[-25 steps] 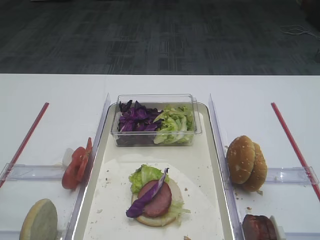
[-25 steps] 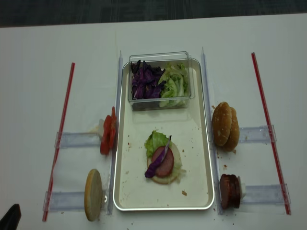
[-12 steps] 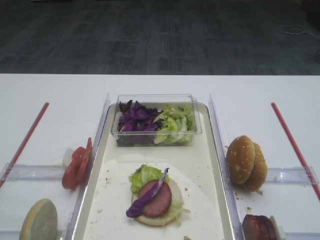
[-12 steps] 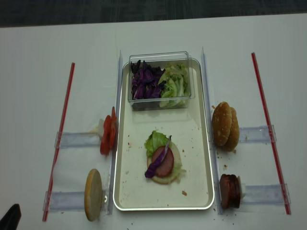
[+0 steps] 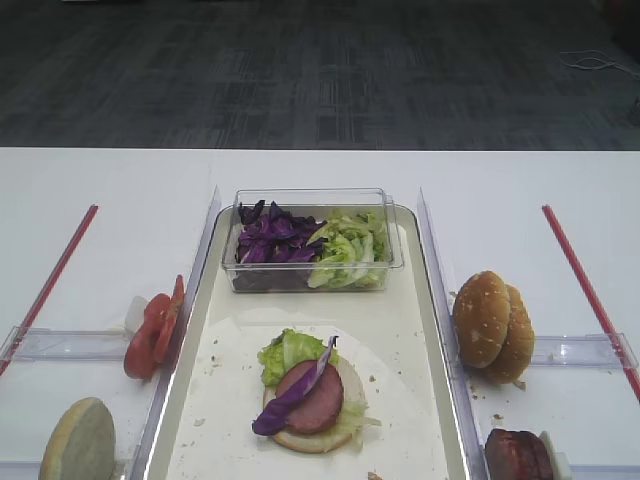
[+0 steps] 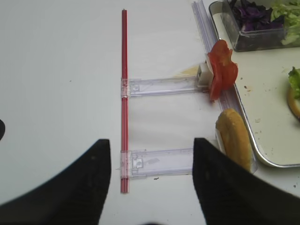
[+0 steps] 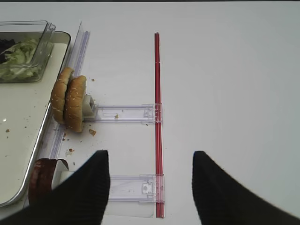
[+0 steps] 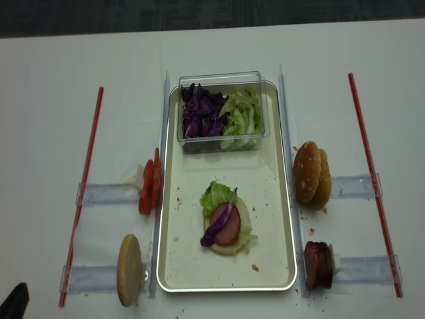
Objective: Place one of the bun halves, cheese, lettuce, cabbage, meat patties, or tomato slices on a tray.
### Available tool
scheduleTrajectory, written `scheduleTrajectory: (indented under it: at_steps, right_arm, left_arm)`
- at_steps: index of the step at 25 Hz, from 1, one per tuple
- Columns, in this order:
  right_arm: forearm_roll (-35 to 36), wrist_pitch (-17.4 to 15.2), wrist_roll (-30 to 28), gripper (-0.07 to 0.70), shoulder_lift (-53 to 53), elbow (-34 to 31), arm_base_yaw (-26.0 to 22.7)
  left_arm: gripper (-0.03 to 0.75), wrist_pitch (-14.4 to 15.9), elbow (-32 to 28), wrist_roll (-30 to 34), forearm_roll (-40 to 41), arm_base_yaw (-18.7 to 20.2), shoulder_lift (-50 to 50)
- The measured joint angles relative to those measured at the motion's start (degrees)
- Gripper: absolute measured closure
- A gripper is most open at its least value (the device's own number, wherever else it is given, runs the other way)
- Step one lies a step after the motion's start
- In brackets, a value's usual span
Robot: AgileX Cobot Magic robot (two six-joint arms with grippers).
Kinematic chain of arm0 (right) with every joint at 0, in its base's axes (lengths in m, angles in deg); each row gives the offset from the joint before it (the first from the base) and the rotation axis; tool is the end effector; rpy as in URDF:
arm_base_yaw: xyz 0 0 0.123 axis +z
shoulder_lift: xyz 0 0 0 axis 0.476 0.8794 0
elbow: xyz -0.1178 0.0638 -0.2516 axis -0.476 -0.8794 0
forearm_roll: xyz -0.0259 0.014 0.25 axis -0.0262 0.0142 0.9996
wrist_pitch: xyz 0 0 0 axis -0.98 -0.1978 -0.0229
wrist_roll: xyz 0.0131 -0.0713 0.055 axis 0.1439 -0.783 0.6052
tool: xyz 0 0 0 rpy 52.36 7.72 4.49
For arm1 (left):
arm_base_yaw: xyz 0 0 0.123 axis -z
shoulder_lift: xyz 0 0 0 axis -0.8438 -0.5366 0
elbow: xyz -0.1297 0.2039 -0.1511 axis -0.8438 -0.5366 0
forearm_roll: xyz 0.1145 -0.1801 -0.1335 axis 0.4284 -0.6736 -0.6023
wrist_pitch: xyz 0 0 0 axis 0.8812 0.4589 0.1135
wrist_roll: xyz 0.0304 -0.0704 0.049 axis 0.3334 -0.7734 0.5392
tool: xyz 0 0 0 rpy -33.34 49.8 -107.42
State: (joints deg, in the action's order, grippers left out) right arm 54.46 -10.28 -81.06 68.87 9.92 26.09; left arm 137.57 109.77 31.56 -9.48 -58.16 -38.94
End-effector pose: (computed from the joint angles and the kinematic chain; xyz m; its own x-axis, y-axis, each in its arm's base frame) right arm -0.0062 0.0064 0.2642 -0.5188 0.0115 -0.8548 -0.0217 0.9994 0.0266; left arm -0.0110 -0.0020 0.2647 -0.5531 -0.0338 -0.8324 -0.0086 0.9994 -0.0348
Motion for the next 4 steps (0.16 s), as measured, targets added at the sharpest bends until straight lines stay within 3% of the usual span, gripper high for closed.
scheduleTrajectory:
  at_steps: [4]
  right_arm:
    - [0.00,0.00,0.00,0.226,0.00,0.00,0.00]
  left_arm:
    - [0.318,0.00,0.00,0.00,0.00,0.00,0.00]
